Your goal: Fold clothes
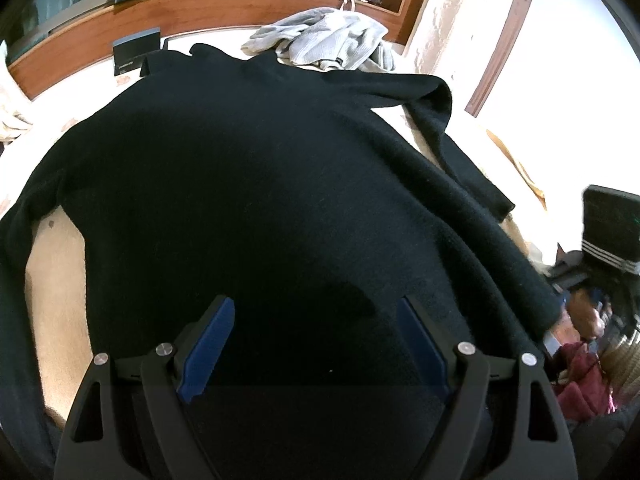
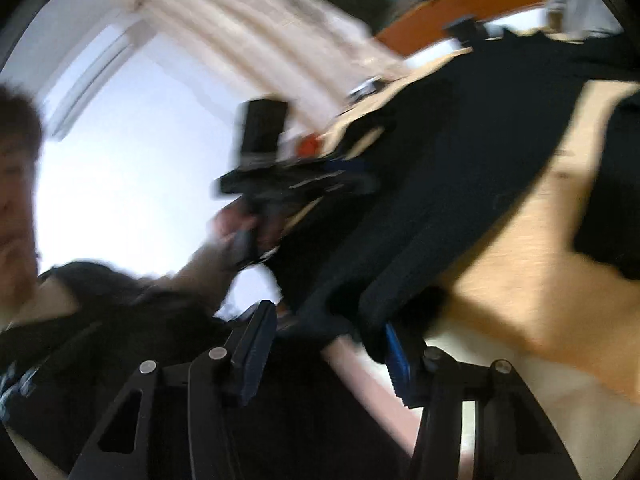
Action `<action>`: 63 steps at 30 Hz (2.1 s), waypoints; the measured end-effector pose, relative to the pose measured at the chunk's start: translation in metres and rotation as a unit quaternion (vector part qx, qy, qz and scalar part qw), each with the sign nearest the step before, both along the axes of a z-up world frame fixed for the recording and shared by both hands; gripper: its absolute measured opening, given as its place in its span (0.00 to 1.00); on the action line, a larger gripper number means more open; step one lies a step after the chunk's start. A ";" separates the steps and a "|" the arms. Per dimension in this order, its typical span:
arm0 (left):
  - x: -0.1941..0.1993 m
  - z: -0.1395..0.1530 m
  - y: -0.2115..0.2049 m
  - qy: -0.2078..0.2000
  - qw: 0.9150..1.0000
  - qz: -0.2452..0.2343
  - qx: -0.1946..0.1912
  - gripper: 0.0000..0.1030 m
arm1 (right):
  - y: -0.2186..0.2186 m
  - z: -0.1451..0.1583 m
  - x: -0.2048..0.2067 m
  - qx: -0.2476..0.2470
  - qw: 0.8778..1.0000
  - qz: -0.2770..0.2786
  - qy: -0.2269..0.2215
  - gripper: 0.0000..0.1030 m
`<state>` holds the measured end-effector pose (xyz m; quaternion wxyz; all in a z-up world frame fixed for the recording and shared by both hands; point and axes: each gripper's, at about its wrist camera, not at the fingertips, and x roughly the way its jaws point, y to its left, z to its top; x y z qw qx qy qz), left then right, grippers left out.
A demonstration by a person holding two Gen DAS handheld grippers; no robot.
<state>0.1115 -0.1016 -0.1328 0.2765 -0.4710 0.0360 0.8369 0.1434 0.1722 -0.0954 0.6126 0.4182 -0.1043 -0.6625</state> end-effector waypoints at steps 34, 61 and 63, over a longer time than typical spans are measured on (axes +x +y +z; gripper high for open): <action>0.004 -0.003 -0.029 0.001 0.999 0.002 0.043 0.84 | -0.012 -0.008 0.035 0.324 0.903 -0.249 0.133 0.15; 0.039 0.056 -0.084 0.101 0.995 -0.002 0.014 0.89 | 0.042 0.009 0.003 0.357 0.842 -0.361 0.180 0.19; 0.020 0.064 -0.085 0.109 0.993 0.021 0.027 0.94 | 0.033 0.021 -0.013 0.323 0.853 -0.362 0.193 0.19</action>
